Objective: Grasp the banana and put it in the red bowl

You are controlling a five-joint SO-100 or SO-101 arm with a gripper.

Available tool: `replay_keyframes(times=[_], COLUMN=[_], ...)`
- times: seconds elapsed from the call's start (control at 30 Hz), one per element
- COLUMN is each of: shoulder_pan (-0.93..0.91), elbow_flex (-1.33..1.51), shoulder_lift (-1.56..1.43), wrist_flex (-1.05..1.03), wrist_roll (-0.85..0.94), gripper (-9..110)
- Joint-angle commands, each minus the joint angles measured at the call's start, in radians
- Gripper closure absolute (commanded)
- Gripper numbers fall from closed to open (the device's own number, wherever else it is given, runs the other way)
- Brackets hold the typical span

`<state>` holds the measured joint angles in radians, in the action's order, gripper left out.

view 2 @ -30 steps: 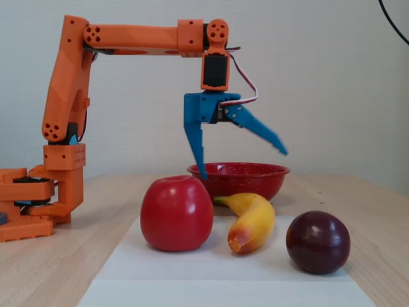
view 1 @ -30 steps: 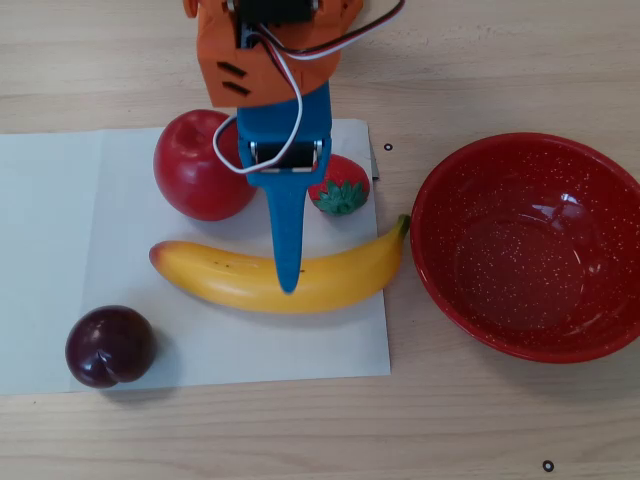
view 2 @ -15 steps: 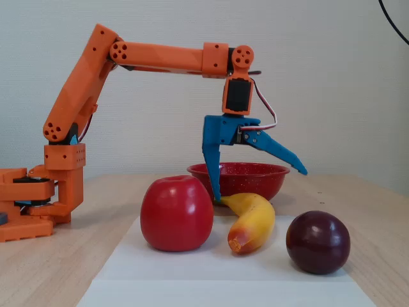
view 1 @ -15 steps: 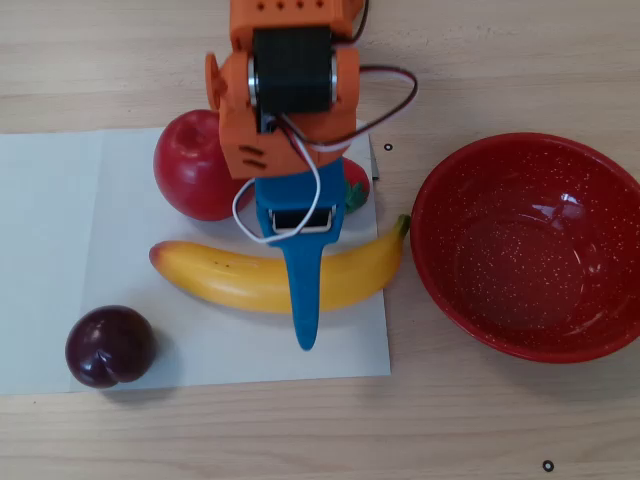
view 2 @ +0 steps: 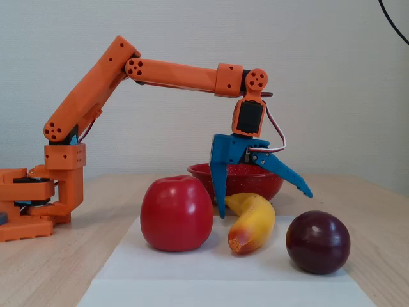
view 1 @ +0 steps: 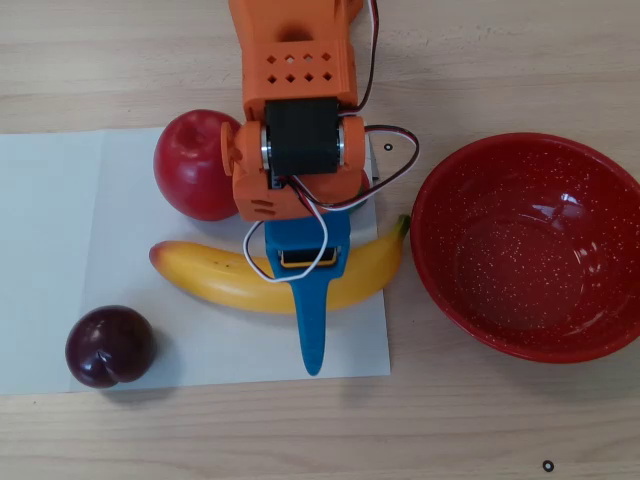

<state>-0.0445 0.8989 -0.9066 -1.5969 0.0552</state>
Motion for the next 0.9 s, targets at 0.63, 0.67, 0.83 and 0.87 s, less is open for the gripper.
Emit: replay_keyframes(times=[0.63, 0.67, 0.83, 0.87], shoulder_pan=[-0.006, -0.005, 0.005, 0.005], elbow_flex=[-0.133, -0.133, -0.132, -0.130], shoulder_lift=[0.034, 0.032, 0.009, 0.003], wrist_flex=[-0.006, -0.006, -0.005, -0.005], wrist_roll=[0.028, 0.028, 0.021, 0.018], gripper=[43, 45, 62, 67])
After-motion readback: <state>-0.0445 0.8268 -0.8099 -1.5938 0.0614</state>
